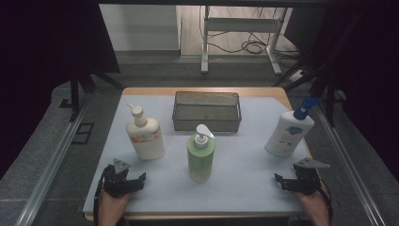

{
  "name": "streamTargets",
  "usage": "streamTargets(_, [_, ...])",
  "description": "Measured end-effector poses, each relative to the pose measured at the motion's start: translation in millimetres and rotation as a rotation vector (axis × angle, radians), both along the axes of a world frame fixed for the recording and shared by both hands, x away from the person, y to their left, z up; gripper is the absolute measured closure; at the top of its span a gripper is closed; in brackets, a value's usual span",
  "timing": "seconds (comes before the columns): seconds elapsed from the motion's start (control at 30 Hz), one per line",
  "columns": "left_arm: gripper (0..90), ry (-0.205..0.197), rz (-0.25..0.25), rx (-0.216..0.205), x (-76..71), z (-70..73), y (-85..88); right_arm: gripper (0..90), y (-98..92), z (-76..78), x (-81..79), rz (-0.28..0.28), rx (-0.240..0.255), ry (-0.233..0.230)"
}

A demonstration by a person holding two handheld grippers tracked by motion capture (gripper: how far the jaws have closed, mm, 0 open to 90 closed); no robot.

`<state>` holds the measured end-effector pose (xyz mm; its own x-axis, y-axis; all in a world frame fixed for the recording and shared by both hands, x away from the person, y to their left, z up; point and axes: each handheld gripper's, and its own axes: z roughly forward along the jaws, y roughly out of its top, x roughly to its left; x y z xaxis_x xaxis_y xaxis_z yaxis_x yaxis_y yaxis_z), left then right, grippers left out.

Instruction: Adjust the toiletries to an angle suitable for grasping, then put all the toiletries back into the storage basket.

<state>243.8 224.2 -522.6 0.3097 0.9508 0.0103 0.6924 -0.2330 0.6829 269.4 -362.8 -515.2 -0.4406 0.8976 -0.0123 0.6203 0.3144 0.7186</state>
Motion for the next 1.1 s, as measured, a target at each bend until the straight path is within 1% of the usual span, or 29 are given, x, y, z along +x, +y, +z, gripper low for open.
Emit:
streamTargets(0.17, [12.0, 0.013, 0.008, -0.024, 0.9, -0.7, 2.0, 10.6, -1.2, 0.2, -0.2, 0.003, 0.005, -0.003])
streamTargets(0.4, [11.8, 0.015, 0.010, -0.028, 1.0, -1.0, 2.3, 10.6, -4.1, 1.1, 0.8, -0.006, 0.011, -0.002])
streamTargets(0.67, [11.8, 0.014, 0.010, -0.028, 0.9, -1.1, 2.2, 11.6, -4.7, 3.9, 2.1, 0.008, 0.014, -0.006])
streamTargets(0.77, [11.8, 0.014, 0.009, -0.027, 0.8, -1.1, 2.3, 11.7, -5.3, 4.5, 3.4, 0.011, 0.012, 0.001])
streamTargets(1.1, [11.7, 0.014, 0.010, -0.027, 0.7, -1.2, 2.3, 13.4, -8.4, 8.8, 6.4, 0.003, 0.014, -0.011])
